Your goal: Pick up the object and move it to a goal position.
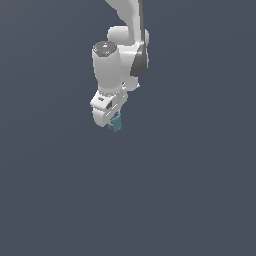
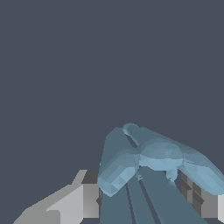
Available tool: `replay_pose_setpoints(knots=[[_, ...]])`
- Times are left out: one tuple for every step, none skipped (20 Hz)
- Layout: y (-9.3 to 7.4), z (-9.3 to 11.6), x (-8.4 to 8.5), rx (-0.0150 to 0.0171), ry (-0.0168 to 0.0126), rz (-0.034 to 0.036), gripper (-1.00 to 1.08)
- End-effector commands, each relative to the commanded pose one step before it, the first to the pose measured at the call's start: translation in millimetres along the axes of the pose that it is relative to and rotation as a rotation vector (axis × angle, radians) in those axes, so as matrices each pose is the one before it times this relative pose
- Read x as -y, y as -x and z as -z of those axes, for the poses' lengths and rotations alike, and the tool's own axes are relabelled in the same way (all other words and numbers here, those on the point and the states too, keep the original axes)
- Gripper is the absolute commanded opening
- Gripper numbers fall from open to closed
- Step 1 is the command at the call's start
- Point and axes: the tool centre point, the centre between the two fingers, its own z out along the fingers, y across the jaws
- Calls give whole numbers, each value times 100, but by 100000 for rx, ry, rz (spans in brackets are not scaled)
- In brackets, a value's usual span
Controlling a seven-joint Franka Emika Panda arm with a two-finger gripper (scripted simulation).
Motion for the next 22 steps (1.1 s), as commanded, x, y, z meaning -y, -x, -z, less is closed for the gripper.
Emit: replay_pose_setpoints(knots=[[1170, 2562, -355, -126, -13, 23, -100], [474, 1028, -160, -64, -23, 14, -100], [465, 1021, -158, 0, 0, 0, -100], [468, 1015, -161, -45, -16, 8, -100], [461, 1011, -159, 0, 0, 0, -100], [460, 1008, -160, 0, 0, 0, -100], [471, 1003, -166, -45, -19, 1, -100], [460, 1003, -163, 0, 0, 0, -100], [461, 1002, -165, 0, 0, 0, -100], [461, 1002, -167, 0, 0, 0, -100], [462, 1002, -170, 0, 0, 0, -100], [463, 1002, -172, 0, 0, 0, -100], [468, 996, -180, 54, 2, -43, -100], [465, 1003, -179, 0, 0, 0, -100], [465, 1001, -184, 42, 5, -25, -100], [467, 1004, -186, 0, 0, 0, -100], [464, 1002, -191, 43, 5, -23, -100], [468, 1004, -195, 0, 0, 0, -100], [457, 993, -198, 61, 8, -31, -100], [436, 947, -193, 44, 6, -21, -100], [418, 896, -188, 0, 0, 0, -100], [382, 843, -181, 63, 9, -28, -100]])
